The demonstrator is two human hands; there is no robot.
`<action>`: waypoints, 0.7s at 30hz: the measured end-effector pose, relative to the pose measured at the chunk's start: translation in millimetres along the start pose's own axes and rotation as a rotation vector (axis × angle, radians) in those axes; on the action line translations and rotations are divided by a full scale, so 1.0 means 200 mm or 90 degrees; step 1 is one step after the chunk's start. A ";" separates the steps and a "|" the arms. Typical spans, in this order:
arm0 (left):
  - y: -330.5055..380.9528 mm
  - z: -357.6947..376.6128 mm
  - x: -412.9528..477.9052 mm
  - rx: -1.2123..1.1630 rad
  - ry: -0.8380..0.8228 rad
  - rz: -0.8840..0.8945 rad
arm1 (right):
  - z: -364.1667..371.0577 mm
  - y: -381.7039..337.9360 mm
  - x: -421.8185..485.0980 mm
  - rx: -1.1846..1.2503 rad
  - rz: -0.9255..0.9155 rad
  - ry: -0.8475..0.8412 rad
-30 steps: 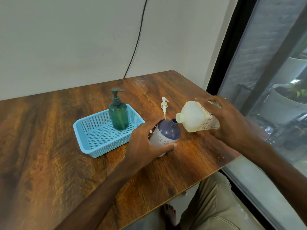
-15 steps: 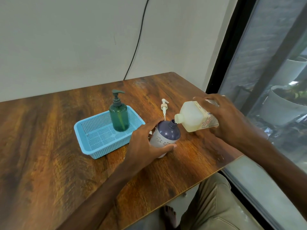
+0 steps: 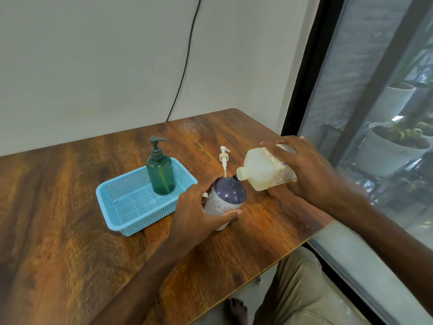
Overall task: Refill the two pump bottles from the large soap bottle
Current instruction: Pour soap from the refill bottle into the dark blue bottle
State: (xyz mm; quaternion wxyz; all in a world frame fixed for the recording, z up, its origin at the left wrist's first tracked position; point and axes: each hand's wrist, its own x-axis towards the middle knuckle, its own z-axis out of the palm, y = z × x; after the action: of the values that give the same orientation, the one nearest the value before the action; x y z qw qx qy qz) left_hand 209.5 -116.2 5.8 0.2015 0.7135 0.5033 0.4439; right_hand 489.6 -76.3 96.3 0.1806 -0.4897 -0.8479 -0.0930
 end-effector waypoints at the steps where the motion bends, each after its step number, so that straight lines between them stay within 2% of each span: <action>1: 0.00 0.00 0.00 -0.003 0.000 0.001 | 0.00 0.00 0.00 -0.007 -0.005 0.001; 21: 0.00 -0.01 0.01 -0.002 -0.014 -0.003 | 0.00 0.00 0.03 0.000 -0.008 -0.003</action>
State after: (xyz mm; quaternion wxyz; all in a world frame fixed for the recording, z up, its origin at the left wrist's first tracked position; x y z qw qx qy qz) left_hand 208.3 -114.8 7.8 0.2094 0.7168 0.5018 0.4364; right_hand 487.2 -72.5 98.8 0.1778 -0.4848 -0.8513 -0.0931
